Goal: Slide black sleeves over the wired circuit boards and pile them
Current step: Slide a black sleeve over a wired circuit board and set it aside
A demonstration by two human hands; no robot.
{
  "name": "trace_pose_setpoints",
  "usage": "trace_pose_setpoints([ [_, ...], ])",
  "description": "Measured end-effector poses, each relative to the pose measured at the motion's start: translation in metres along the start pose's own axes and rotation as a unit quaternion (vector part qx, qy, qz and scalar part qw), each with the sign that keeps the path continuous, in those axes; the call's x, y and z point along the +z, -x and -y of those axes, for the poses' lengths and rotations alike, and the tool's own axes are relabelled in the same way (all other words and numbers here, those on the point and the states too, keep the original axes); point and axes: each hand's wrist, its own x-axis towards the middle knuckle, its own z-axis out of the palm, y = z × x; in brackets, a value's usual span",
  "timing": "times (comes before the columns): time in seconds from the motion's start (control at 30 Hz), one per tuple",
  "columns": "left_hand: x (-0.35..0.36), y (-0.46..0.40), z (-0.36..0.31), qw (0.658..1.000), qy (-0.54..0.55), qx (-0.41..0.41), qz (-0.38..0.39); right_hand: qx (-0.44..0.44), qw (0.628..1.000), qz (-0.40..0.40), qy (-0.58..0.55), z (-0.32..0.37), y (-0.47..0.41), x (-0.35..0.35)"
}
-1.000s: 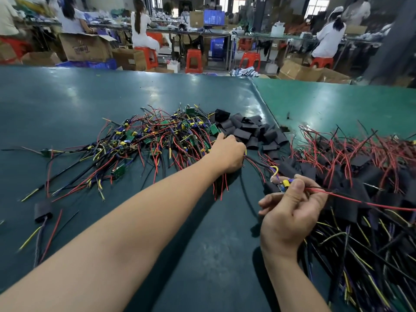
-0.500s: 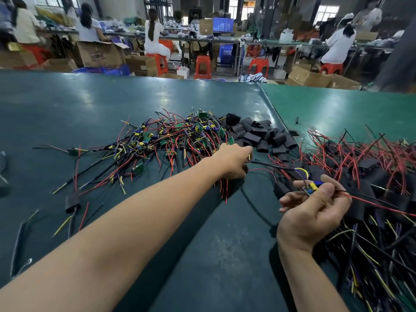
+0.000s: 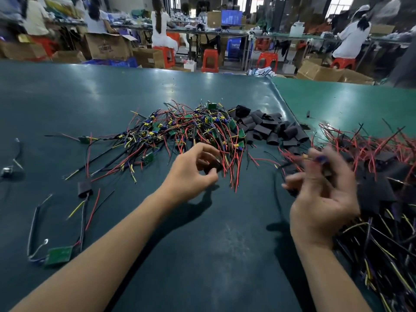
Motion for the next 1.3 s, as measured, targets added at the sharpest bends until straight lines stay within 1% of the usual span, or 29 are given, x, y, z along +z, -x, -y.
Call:
trace_pose_setpoints([
  [0.03, -0.006, 0.005, 0.000, 1.000, -0.011, 0.005, 0.010, -0.034, 0.998, 0.028, 0.040, -0.001, 0.005, 0.006],
  [0.07, -0.010, 0.009, -0.001, 1.000, -0.023, 0.014, 0.016, -0.065, 0.991, 0.085, 0.080, -0.004, 0.011, 0.012],
  [0.1, -0.012, 0.014, -0.002, 0.999, -0.032, 0.021, 0.018, -0.085, 0.979, 0.140, 0.124, -0.009, 0.017, 0.014],
  [0.13, -0.014, 0.021, -0.001, 0.999, -0.034, 0.024, 0.017, -0.082, 0.968, 0.191, 0.142, -0.013, 0.020, 0.013],
  [0.17, -0.015, 0.029, 0.001, 0.999, -0.027, 0.022, 0.016, -0.057, 0.960, 0.236, 0.138, -0.016, 0.024, 0.013],
  [0.23, -0.015, 0.047, 0.006, 1.000, -0.020, 0.016, 0.009, 0.039, 0.950, 0.291, 0.109, -0.016, 0.029, 0.013],
  [0.3, -0.015, 0.057, 0.009, 0.999, -0.032, 0.027, -0.004, 0.120, 0.937, 0.304, 0.120, -0.014, 0.030, 0.014],
  [0.37, -0.013, 0.059, 0.009, 0.998, -0.048, 0.044, -0.019, 0.142, 0.925, 0.307, 0.174, -0.015, 0.030, 0.014],
  [0.43, -0.012, 0.056, 0.007, 0.996, -0.065, 0.051, -0.022, 0.159, 0.898, 0.325, 0.249, -0.016, 0.029, 0.014],
  [0.47, -0.012, 0.055, 0.007, 0.996, -0.067, 0.052, -0.024, 0.169, 0.891, 0.318, 0.277, -0.016, 0.029, 0.015],
  [0.5, -0.012, 0.055, 0.007, 0.996, -0.066, 0.051, -0.029, 0.179, 0.892, 0.298, 0.290, -0.017, 0.029, 0.015],
  [0.57, -0.013, 0.054, 0.008, 0.996, -0.065, 0.050, -0.042, 0.230, 0.910, 0.228, 0.259, -0.014, 0.028, 0.015],
  [0.6, -0.013, 0.053, 0.009, 0.996, -0.064, 0.048, -0.045, 0.276, 0.915, 0.186, 0.226, -0.014, 0.026, 0.016],
  [0.67, -0.013, 0.052, 0.010, 0.996, -0.059, 0.041, -0.047, 0.392, 0.908, 0.107, 0.101, -0.011, 0.019, 0.015],
  [0.7, -0.013, 0.052, 0.011, 0.997, -0.054, 0.038, -0.047, 0.445, 0.892, 0.077, 0.014, -0.010, 0.016, 0.013],
  [0.73, -0.013, 0.052, 0.011, 0.997, -0.047, 0.034, -0.047, 0.491, 0.866, 0.067, -0.066, -0.007, 0.013, 0.012],
  [0.77, -0.013, 0.052, 0.011, 0.998, -0.039, 0.032, -0.048, 0.526, 0.839, 0.075, -0.120, -0.003, 0.011, 0.011],
  [0.8, -0.013, 0.052, 0.010, 0.998, -0.032, 0.030, -0.049, 0.552, 0.816, 0.096, -0.145, 0.000, 0.012, 0.010],
  [0.83, -0.013, 0.052, 0.010, 0.998, -0.025, 0.027, -0.048, 0.563, 0.805, 0.123, -0.142, 0.002, 0.013, 0.010],
  [0.87, -0.013, 0.052, 0.010, 0.998, -0.019, 0.025, -0.047, 0.554, 0.809, 0.152, -0.121, 0.004, 0.016, 0.011],
  [0.93, -0.013, 0.052, 0.010, 0.999, -0.016, 0.023, -0.044, 0.510, 0.834, 0.200, -0.060, 0.006, 0.020, 0.014],
  [1.03, -0.013, 0.052, 0.011, 0.999, -0.005, 0.017, -0.042, 0.445, 0.849, 0.285, 0.020, 0.008, 0.022, 0.016],
  [1.1, -0.012, 0.052, 0.011, 0.999, 0.000, 0.014, -0.040, 0.361, 0.865, 0.317, 0.141, 0.005, 0.023, 0.014],
  [1.13, -0.012, 0.051, 0.011, 0.999, -0.001, 0.014, -0.038, 0.331, 0.869, 0.323, 0.177, 0.002, 0.025, 0.014],
  [1.17, -0.012, 0.051, 0.011, 0.999, -0.001, 0.013, -0.036, 0.321, 0.871, 0.326, 0.177, 0.002, 0.025, 0.015],
  [1.23, -0.012, 0.051, 0.011, 0.999, -0.002, 0.015, -0.034, 0.324, 0.881, 0.317, 0.136, 0.003, 0.025, 0.015],
  [1.3, -0.013, 0.051, 0.011, 0.999, -0.005, 0.018, -0.035, 0.335, 0.895, 0.283, 0.087, 0.003, 0.022, 0.015],
])
